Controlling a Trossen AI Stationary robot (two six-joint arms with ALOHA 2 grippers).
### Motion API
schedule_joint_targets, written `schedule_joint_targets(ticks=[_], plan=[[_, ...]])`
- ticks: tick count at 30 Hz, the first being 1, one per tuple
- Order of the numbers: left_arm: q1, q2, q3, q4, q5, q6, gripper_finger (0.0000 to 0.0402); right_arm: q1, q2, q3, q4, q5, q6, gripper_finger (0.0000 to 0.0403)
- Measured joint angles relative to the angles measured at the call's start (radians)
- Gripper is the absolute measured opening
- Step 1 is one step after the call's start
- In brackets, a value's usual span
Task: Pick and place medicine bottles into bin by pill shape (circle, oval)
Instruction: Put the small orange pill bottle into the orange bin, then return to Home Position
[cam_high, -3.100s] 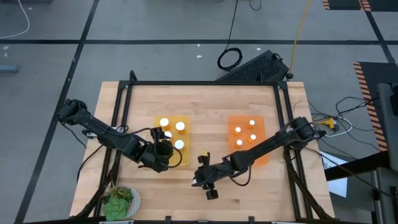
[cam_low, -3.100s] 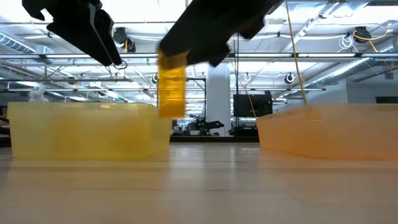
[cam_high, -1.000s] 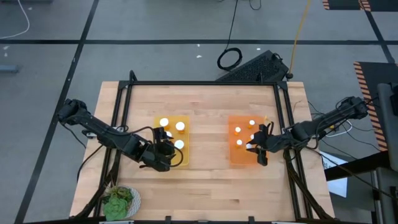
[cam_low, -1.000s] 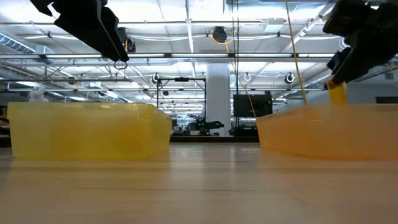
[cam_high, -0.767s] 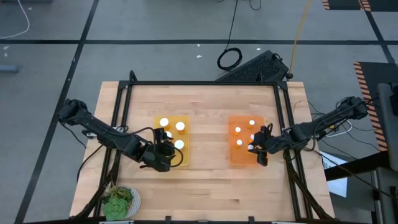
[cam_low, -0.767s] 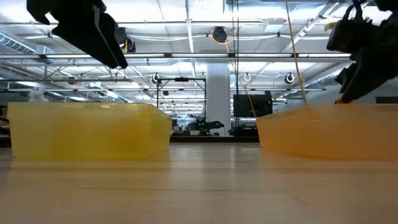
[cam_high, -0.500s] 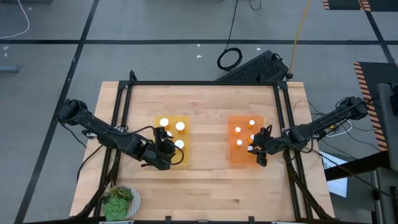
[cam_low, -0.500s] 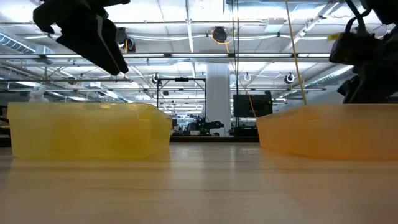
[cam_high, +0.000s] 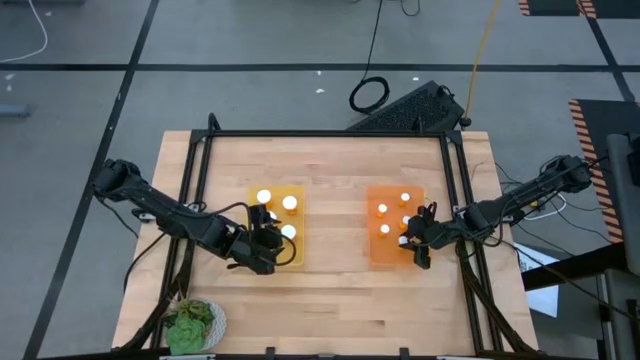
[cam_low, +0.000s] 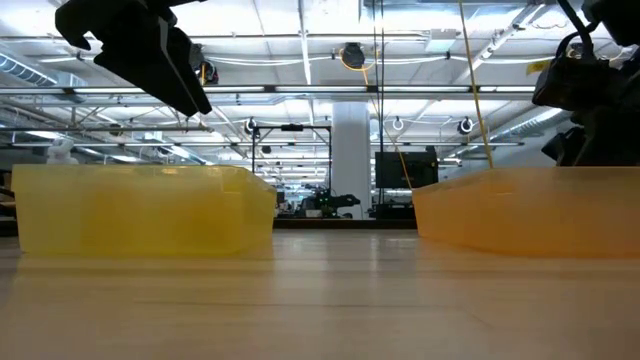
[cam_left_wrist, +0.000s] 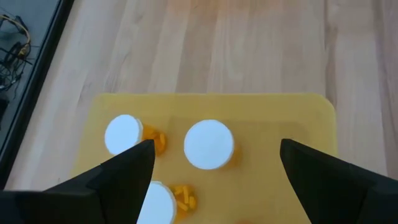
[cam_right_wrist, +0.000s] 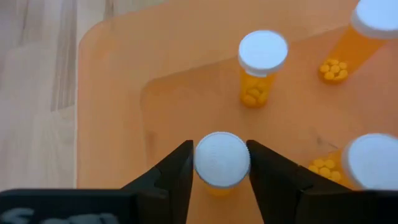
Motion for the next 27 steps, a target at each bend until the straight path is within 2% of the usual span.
schedule_joint_targets(ticks=[9, 19, 24, 27], plan=[[0.000, 0.000, 0.000, 0.002, 0.000, 0.002, 0.0351, 0.035, 0.000, 0.000, -0.003, 0.016, -0.008, 0.0191], [0.000, 0.000, 0.000, 0.012, 0.000, 0.013, 0.0351, 0.044, -0.016, 0.000, 0.017, 0.059, -0.010, 0.0207], [0.000, 0.000, 0.000, 0.015, 0.000, 0.033, 0.0351, 0.044, -0.066, 0.000, 0.030, 0.066, -0.018, 0.0208], [0.004, 0.000, 0.000, 0.018, -0.002, 0.039, 0.0351, 0.044, -0.107, 0.000, 0.031, 0.117, -0.031, 0.0208]])
